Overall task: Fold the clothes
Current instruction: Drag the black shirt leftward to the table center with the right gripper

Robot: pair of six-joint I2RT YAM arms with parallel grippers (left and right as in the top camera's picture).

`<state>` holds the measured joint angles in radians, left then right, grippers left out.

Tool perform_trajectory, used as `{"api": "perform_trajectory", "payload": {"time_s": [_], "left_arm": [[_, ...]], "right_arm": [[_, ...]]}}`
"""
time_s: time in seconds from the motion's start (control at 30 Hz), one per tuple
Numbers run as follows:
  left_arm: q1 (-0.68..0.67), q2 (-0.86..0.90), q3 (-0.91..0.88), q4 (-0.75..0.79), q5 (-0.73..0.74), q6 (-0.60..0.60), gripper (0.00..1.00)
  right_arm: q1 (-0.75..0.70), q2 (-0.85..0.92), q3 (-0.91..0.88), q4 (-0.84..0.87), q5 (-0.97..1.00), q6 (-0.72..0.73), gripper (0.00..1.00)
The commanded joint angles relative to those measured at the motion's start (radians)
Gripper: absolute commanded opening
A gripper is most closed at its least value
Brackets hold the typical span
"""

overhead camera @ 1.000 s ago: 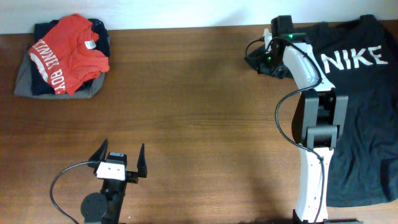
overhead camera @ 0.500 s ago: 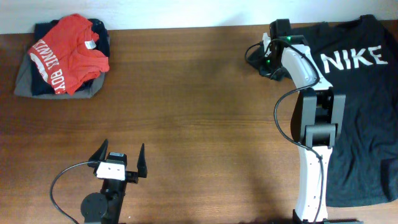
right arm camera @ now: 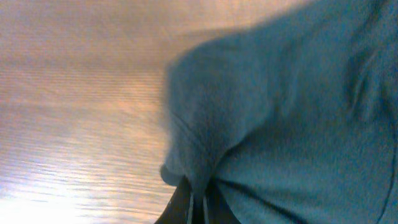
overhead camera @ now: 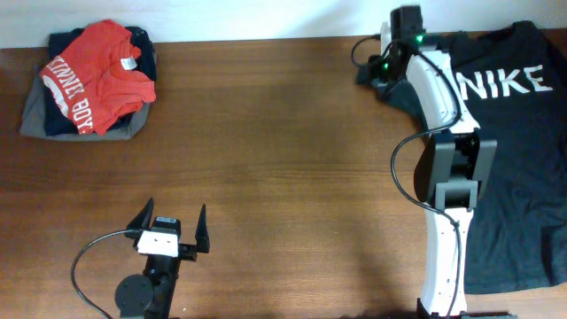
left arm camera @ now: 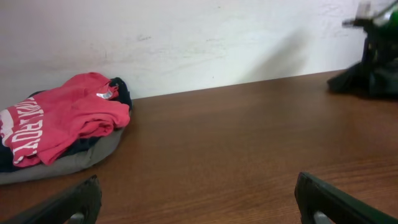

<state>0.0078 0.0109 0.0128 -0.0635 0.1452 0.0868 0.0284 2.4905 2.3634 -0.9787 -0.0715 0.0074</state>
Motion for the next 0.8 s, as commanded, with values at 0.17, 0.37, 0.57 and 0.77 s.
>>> {"api": "perform_trajectory", "payload": {"time_s": [0.17,0.37,0.57,0.77], "left_arm": [[0.003,-0.006,-0.004,-0.002,-0.004,0.013,0.99],[0.003,-0.006,-0.004,-0.002,-0.004,0.013,0.99],[0.003,-0.006,-0.004,-0.002,-0.004,0.013,0.99],[0.003,-0.006,-0.004,-0.002,-0.004,0.013,0.99]], "right_arm": [[0.15,-0.039,0.19,-0.111,-0.175,0.05,0.04],[0.251,-0.039,0.19,-0.114,-0.352,0.065,0.04],[0.358,-0.039,0.19,-0.1,-0.385,-0.003,0.04],[0.386,-0.039,0.19,-0.076,-0.511,-0.002,0.04]]}}
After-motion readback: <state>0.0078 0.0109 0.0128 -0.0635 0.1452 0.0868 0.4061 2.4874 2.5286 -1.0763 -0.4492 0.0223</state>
